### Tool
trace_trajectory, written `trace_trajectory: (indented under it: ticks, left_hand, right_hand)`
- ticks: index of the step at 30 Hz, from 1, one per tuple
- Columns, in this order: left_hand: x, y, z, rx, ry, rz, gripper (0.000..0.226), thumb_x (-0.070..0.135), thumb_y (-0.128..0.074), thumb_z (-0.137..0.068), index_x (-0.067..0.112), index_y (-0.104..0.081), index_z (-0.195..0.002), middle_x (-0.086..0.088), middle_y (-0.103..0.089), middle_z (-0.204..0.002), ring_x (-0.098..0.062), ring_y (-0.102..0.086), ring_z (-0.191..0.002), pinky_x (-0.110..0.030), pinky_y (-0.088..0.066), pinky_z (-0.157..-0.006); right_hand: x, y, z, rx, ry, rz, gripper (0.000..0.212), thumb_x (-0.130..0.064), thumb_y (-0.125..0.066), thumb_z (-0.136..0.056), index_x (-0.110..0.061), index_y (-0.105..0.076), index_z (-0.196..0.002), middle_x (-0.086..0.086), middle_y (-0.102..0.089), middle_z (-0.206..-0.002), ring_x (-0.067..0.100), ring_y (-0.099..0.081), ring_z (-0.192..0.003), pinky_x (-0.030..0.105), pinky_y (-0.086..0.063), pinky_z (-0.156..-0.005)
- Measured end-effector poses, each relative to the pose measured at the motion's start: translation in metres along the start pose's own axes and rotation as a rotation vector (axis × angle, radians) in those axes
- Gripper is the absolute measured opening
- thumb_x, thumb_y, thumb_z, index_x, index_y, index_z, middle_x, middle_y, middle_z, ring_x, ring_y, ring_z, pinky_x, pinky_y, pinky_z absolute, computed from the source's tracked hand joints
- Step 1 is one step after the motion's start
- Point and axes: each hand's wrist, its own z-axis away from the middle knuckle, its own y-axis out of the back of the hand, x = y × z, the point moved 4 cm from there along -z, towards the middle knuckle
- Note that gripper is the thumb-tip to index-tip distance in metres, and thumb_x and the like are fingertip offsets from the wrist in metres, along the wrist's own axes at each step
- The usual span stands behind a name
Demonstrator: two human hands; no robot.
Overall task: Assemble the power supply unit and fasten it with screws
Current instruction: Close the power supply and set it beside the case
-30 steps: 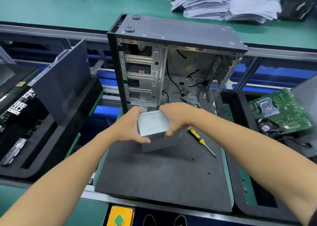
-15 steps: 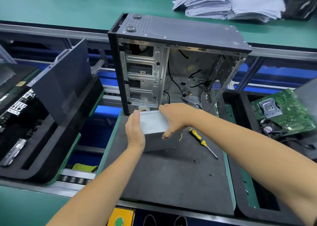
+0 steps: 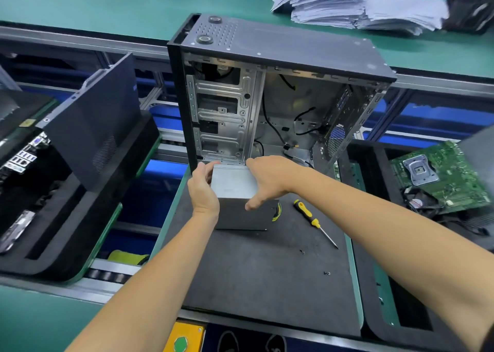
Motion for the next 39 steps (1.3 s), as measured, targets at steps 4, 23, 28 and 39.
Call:
trace_trajectory:
  ticks: [4, 23, 28, 39]
  left_hand:
    - [0.002, -0.001, 0.0, 0.036, -0.013, 0.006, 0.047, 0.044, -0.037, -0.083, 0.019, -0.076, -0.083, -0.008, -0.075, -0.094, -0.025, -0.067, -0.094, -0.038, -0.049, -0.086]
    - [0.022, 0.009, -0.005, -0.41, -0.121, -0.572, 0.034, 0.045, -0.055, -0.082, 0.031, -0.057, -0.113, 0.019, -0.057, -0.105, 0.004, -0.051, -0.097, -0.007, -0.036, -0.078]
    - [0.012, 0.017, -0.007, -0.653, 0.206, -0.38, 0.082, 0.038, -0.075, -0.065, 0.034, -0.04, -0.138, 0.016, -0.046, -0.136, -0.001, -0.045, -0.123, -0.024, -0.035, -0.1]
    - [-0.022, 0.032, -0.003, -0.462, 0.489, -0.425, 0.08, 0.065, -0.082, -0.052, 0.012, -0.069, -0.111, -0.009, -0.074, -0.106, -0.028, -0.071, -0.098, -0.044, -0.051, -0.094]
  right_hand:
    - [-0.001, 0.0, 0.0, 0.007, 0.001, 0.007, 0.074, -0.071, -0.072, -0.056, -0.015, -0.037, -0.088, -0.003, -0.047, -0.075, 0.015, -0.047, -0.063, 0.033, -0.038, -0.051]
    - [-0.005, -0.014, 0.008, 0.012, -0.04, -0.012, 0.08, -0.064, -0.078, -0.054, -0.017, -0.03, -0.096, -0.002, -0.04, -0.092, 0.021, -0.046, -0.079, 0.034, -0.041, -0.064]
    - [0.011, 0.001, 0.01, -0.096, -0.115, -0.341, 0.076, -0.062, -0.081, -0.051, -0.016, -0.047, -0.101, -0.007, -0.054, -0.088, 0.015, -0.054, -0.079, 0.032, -0.043, -0.062]
    - [0.033, -0.027, 0.013, -0.173, -0.183, -0.564, 0.062, -0.062, -0.07, -0.075, -0.018, -0.055, -0.116, -0.007, -0.054, -0.111, 0.016, -0.054, -0.103, 0.031, -0.044, -0.088]
